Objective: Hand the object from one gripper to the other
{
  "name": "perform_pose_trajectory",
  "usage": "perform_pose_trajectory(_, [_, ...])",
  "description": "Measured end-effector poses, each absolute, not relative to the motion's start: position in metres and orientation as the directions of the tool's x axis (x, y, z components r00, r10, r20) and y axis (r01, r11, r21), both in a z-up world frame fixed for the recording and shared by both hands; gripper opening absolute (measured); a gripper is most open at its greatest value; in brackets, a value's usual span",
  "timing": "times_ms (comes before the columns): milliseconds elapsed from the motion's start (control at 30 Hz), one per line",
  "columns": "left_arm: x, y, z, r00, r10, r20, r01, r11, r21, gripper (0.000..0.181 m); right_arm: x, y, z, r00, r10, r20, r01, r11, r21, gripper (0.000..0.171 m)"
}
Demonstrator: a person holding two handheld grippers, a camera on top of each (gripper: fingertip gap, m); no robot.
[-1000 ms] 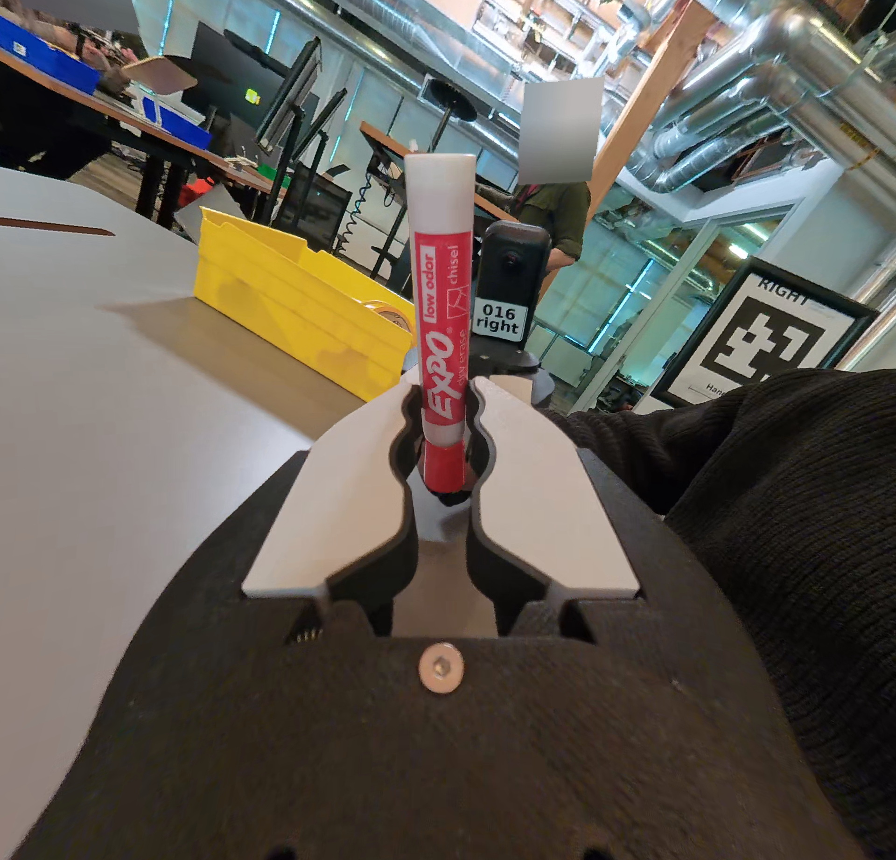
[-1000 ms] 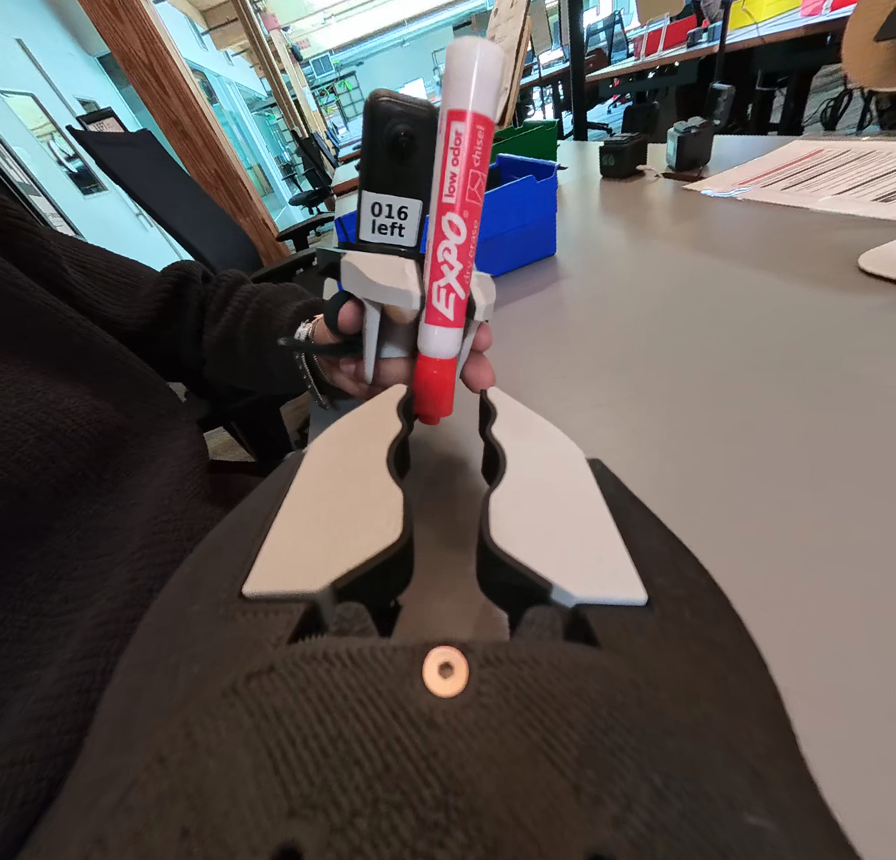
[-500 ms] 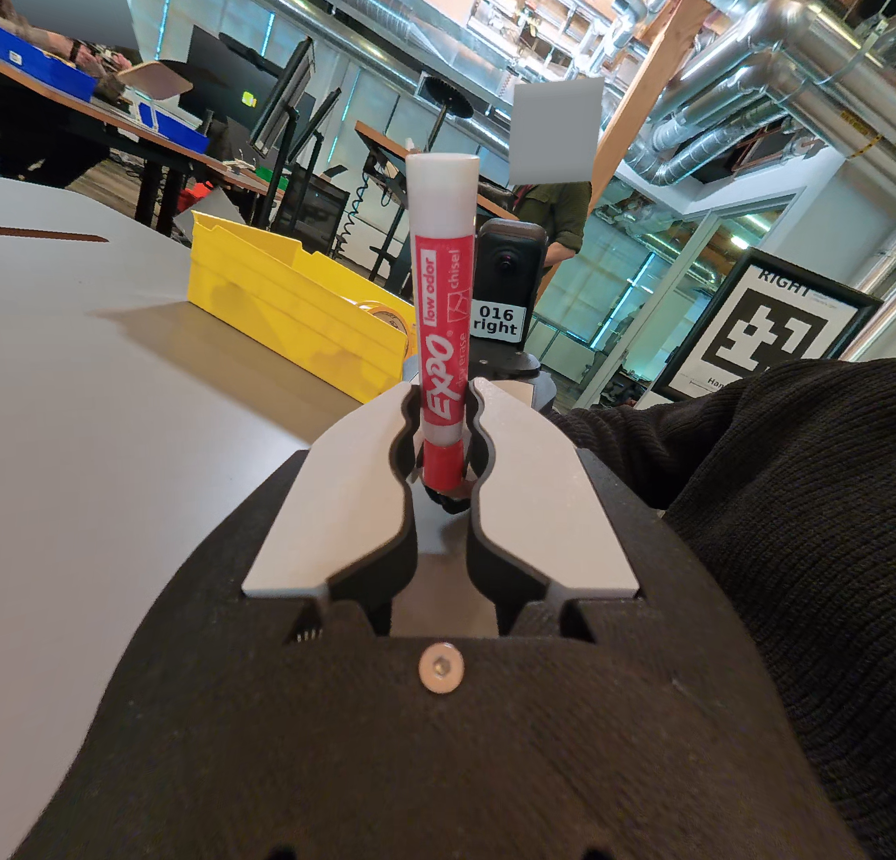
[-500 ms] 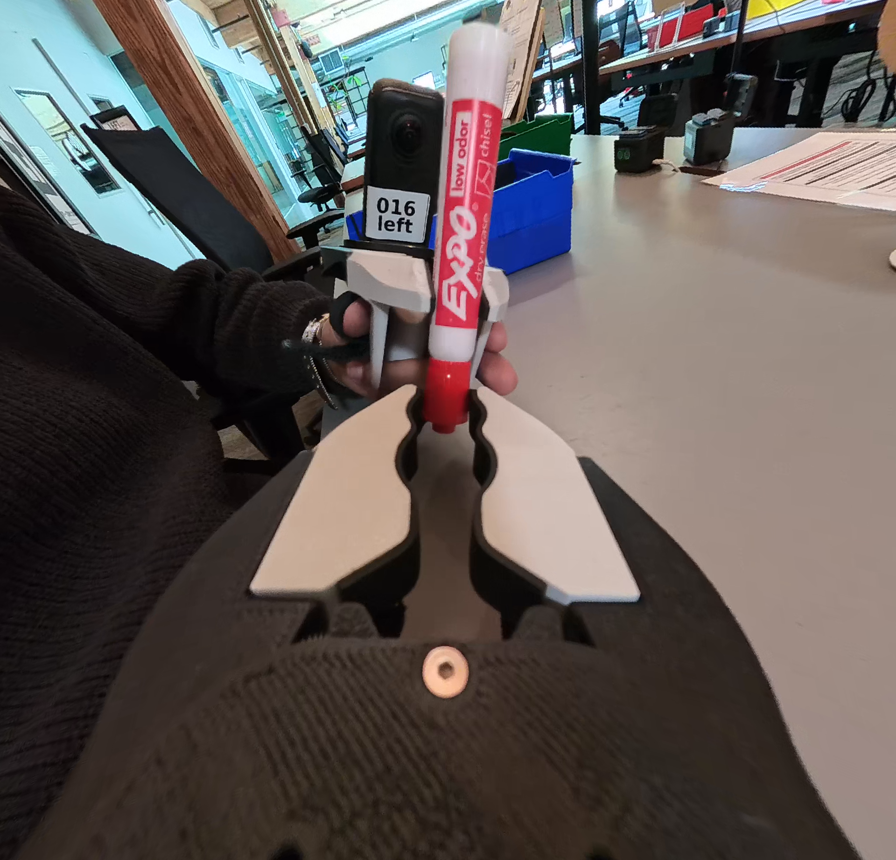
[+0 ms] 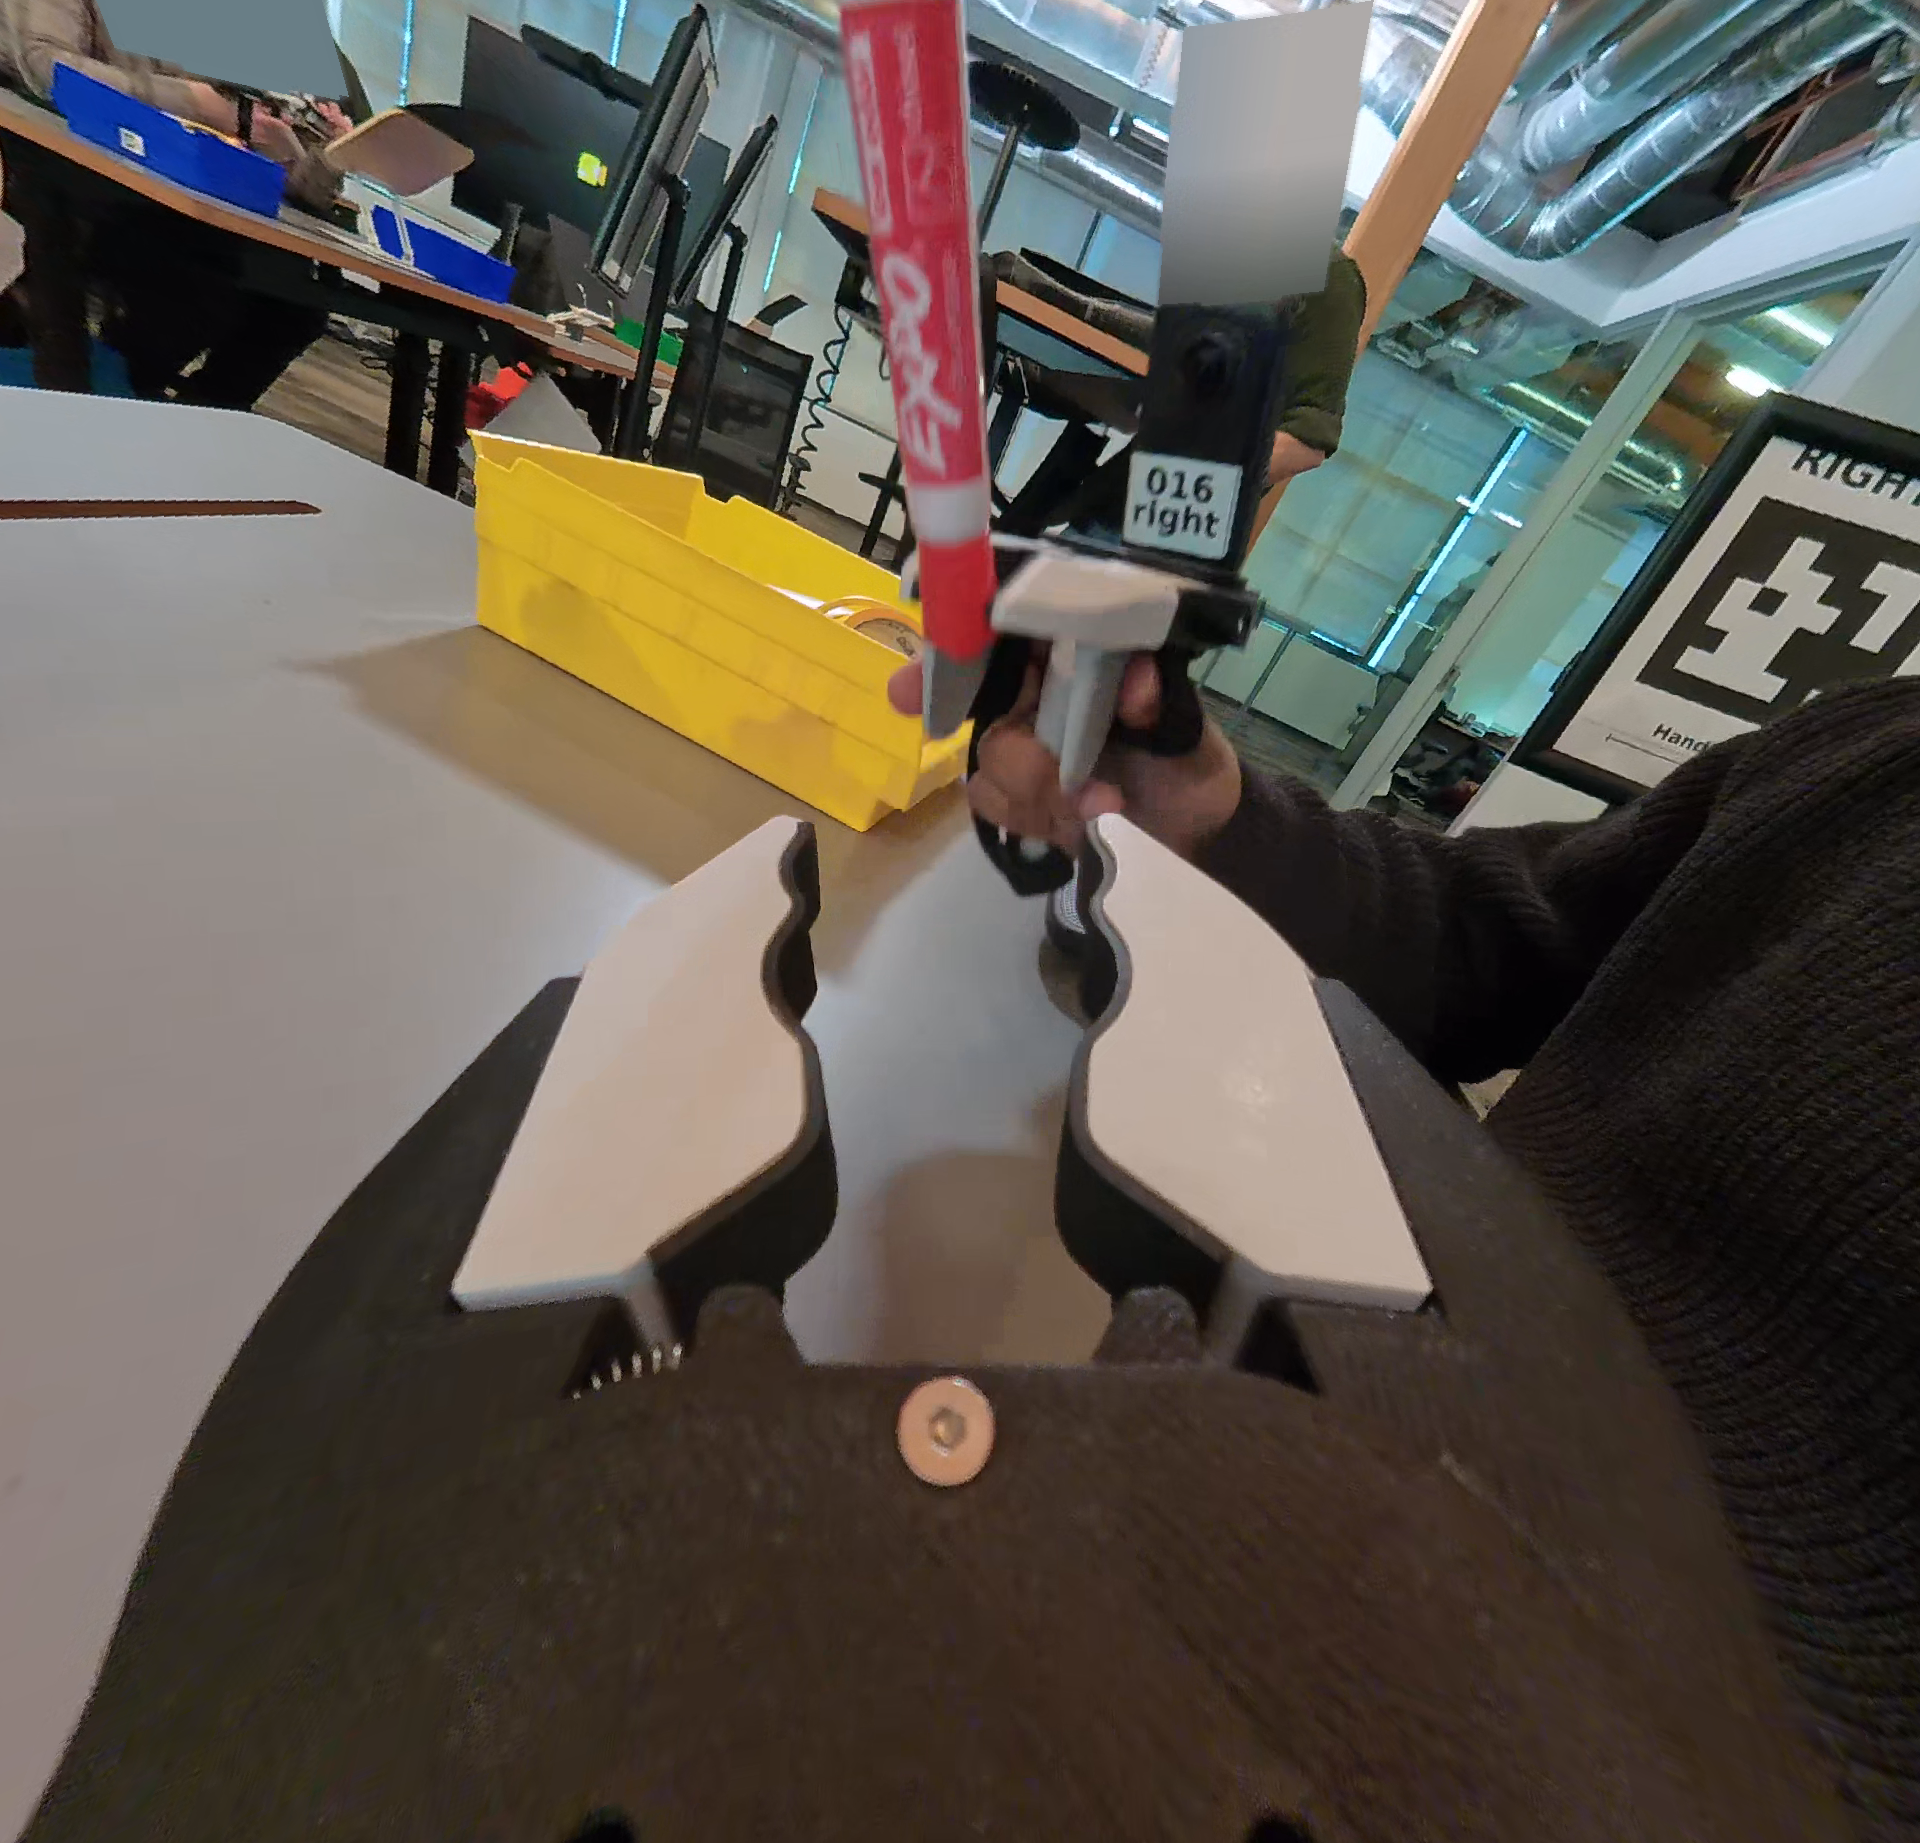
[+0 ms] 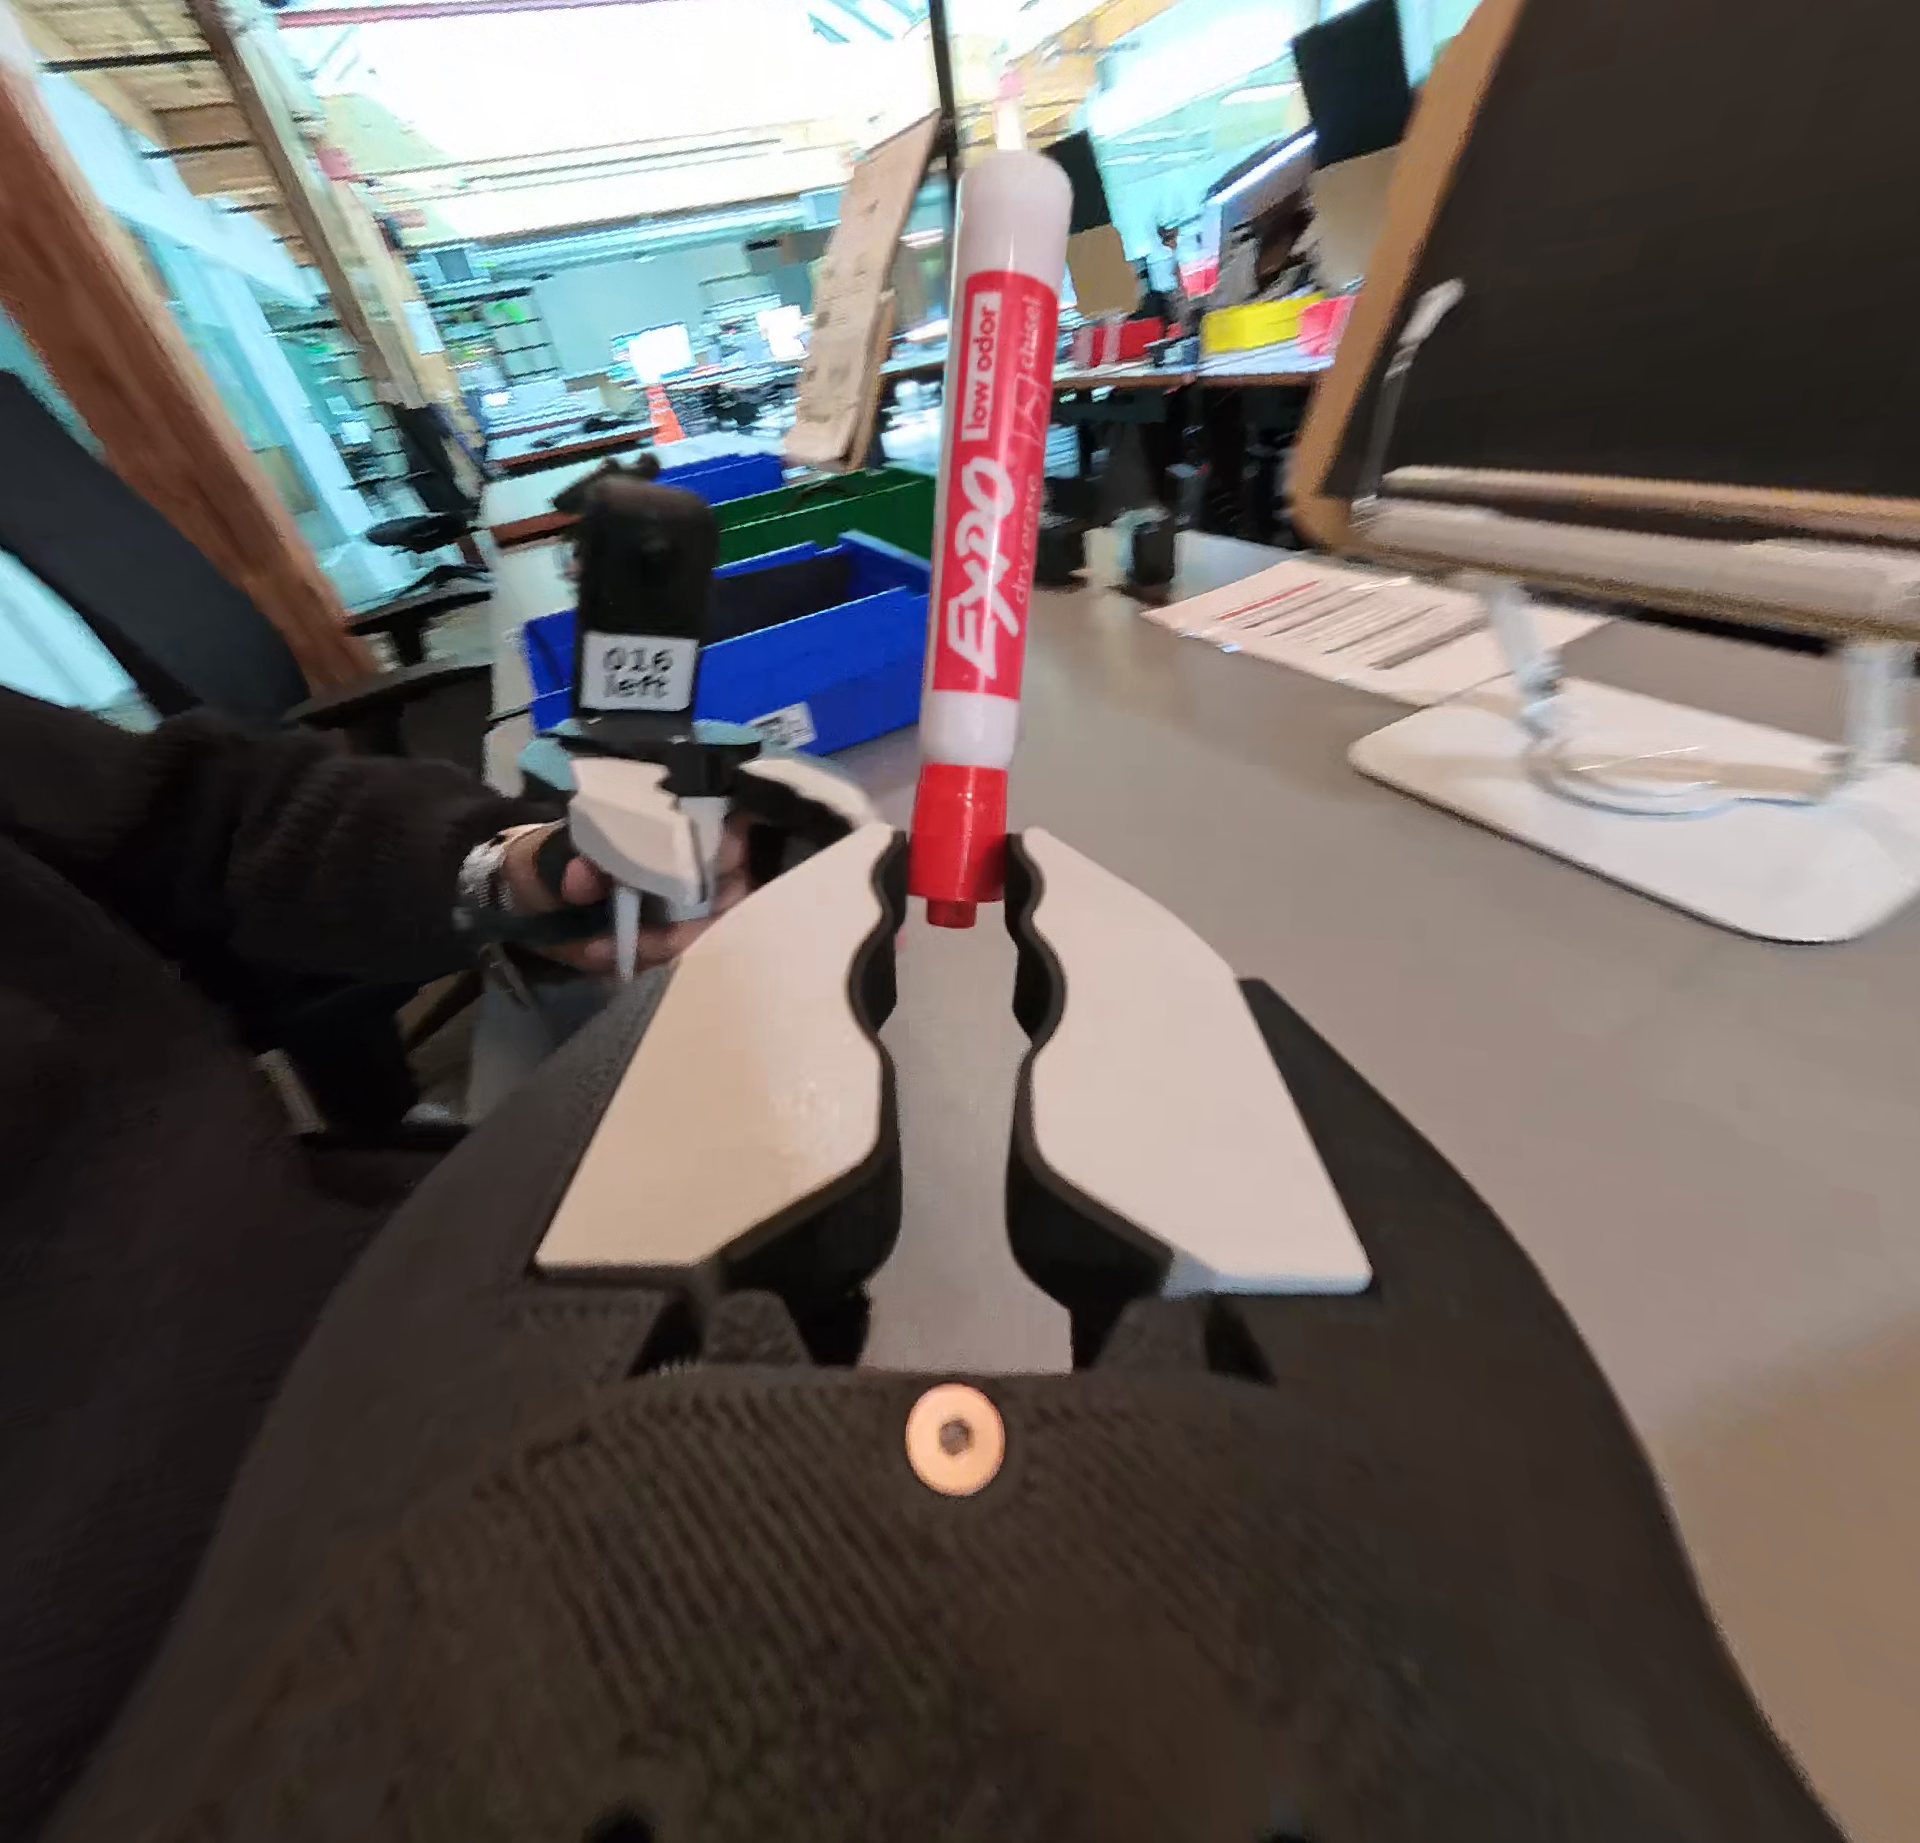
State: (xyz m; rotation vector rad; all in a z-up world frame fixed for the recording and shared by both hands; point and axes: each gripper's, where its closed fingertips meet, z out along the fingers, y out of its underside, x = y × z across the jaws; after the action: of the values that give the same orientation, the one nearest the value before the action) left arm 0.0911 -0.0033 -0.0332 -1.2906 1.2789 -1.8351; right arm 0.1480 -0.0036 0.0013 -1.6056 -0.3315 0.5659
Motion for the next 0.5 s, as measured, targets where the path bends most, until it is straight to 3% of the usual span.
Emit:
perform_pose_trajectory(167, [0.091, 0.001, -0.032, -0.378, -0.819, 0.431, -0.085, -0.433, -0.897, 0.047, 0.252, -0.035, 0.018, 0.98, 0.174, -0.095, -0.083, -0.075, -0.994, 0.018])
perform_pose_trajectory(300, [0.092, 0.004, -0.035, -0.374, -0.811, 0.45, -0.091, -0.45, -0.888, 0.046, 0.336, -0.078, -0.004, 0.977, -0.13, -0.166, -0.181, -0.106, -0.978, 0.018])
perform_pose_trajectory(500, [0.095, 0.0, -0.041, -0.382, -0.768, 0.513, -0.137, -0.502, -0.854, 0.043, 0.386, -0.097, -0.055, 0.899, -0.301, -0.317, -0.389, -0.223, -0.894, 0.018])
